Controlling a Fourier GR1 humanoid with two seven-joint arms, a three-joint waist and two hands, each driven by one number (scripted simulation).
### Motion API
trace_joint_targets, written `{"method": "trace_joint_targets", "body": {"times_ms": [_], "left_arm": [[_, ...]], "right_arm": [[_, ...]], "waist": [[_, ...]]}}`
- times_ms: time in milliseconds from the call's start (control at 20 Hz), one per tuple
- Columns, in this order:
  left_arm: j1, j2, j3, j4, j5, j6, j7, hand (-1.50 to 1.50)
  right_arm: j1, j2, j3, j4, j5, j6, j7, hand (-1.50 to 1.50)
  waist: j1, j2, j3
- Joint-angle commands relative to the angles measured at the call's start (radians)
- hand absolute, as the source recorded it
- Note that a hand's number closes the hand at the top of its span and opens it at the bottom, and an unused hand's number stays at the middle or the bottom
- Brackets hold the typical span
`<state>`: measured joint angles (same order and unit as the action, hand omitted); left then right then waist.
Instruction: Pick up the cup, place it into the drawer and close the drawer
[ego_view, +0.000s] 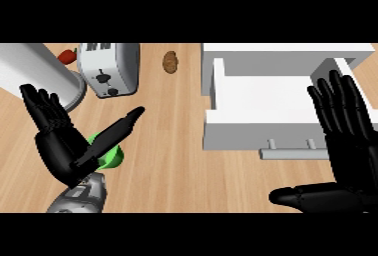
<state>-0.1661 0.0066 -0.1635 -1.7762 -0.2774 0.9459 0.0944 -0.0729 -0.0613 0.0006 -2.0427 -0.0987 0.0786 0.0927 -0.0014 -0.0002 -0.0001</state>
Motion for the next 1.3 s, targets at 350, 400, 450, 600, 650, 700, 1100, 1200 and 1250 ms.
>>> {"method": "trace_joint_targets", "body": {"times_ms": [350,400,450,600,650,700,1100,1200,1250], "left_arm": [[0.155,-0.006,0.000,0.026,0.169,0.025,-0.165,-1.50],[0.148,-0.006,-0.018,0.058,0.162,0.069,-0.149,-1.50],[0.099,-0.007,0.071,0.125,0.227,0.006,-0.195,-1.50],[0.182,-0.007,-0.026,0.097,0.233,0.103,-0.227,-1.50],[0.163,-0.007,0.060,0.169,0.328,0.029,-0.335,-1.50],[0.217,-0.007,-0.044,0.135,0.333,0.118,-0.355,-1.50],[0.294,-0.007,0.018,0.214,0.540,0.000,-0.573,-1.50],[0.218,-0.007,0.041,0.328,0.605,-0.005,-0.624,-1.50],[0.266,-0.007,0.121,0.333,0.607,-0.115,-0.624,-1.50]], "right_arm": [[-0.010,-0.005,-0.016,-0.020,-0.001,-0.005,0.037,-1.50],[-0.013,-0.024,-0.039,0.065,-0.009,0.040,-0.059,-1.50],[-0.021,-0.027,-0.035,-0.020,-0.034,0.026,0.036,-1.50],[0.033,0.019,-0.002,0.059,0.019,0.017,-0.085,-1.50],[-0.021,-0.029,-0.063,-0.011,-0.057,0.027,0.033,-1.50],[-0.084,-0.023,-0.043,-0.020,-0.024,-0.019,0.113,-1.50],[-0.006,-0.027,-0.056,-0.052,-0.041,0.018,0.057,-1.50],[-0.119,-0.068,-0.109,0.005,-0.110,0.037,0.113,-1.50],[-0.055,-0.056,-0.099,-0.008,-0.091,0.040,0.079,-1.50]], "waist": [[0.001,0.000,0.000],[0.002,0.000,0.000],[-0.001,0.000,0.000],[0.001,0.000,0.000],[0.000,0.000,-0.001],[0.002,0.000,-0.001],[0.002,-0.001,0.000],[0.002,0.000,0.000],[0.002,0.000,0.000]]}}
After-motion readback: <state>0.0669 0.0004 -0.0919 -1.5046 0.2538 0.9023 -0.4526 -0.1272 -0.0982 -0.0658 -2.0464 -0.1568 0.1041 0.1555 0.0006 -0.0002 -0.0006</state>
